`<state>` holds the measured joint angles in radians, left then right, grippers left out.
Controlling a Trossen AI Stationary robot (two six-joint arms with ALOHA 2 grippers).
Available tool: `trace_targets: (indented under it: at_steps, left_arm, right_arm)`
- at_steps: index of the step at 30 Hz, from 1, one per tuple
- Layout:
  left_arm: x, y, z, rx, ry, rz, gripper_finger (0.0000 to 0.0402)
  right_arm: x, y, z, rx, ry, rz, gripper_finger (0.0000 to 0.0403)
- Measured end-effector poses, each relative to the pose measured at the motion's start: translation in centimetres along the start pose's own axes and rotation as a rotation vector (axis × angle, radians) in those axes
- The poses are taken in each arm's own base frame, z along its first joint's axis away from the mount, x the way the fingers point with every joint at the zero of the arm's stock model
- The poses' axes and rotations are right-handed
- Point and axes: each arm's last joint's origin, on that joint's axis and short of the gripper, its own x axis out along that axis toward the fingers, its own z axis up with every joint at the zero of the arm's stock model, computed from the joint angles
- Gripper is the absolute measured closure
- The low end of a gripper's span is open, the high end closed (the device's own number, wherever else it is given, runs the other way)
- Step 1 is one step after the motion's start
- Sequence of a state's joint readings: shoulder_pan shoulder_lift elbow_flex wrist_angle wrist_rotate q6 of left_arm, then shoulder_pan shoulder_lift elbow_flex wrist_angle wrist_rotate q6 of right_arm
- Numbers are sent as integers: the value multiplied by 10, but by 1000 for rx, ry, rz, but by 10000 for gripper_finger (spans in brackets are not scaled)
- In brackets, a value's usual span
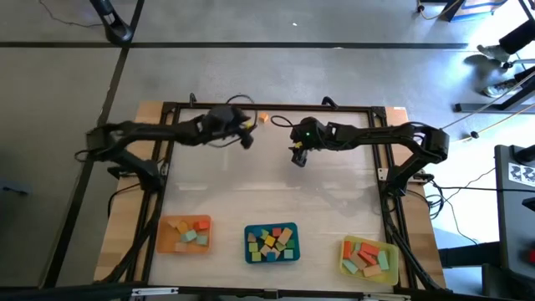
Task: Sort blocks by size
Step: Put the yellow cube block into the blue bin
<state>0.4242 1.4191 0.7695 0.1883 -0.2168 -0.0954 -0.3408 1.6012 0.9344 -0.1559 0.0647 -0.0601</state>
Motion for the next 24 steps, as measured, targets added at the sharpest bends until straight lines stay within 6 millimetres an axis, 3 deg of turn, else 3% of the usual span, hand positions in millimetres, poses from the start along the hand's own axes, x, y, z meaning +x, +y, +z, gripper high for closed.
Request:
trace_targets:
  at_steps: [6, 13, 18, 24]
  left_arm:
    - [66, 29, 8, -12, 148, 107, 219]
    - [127, 49, -1, -67, 258, 104, 219]
    - [147, 55, -5, -92, 280, 44, 219]
    - [152, 58, -13, -81, 338, 44, 219]
  right_arm:
    - [-2, -3, -3, 2, 36, -33, 185]
    - [-2, -4, -8, 7, 84, -67, 185]
    - [-2, -4, -8, 25, 86, -67, 185]
    - [-2, -4, -8, 27, 91, -67, 185]
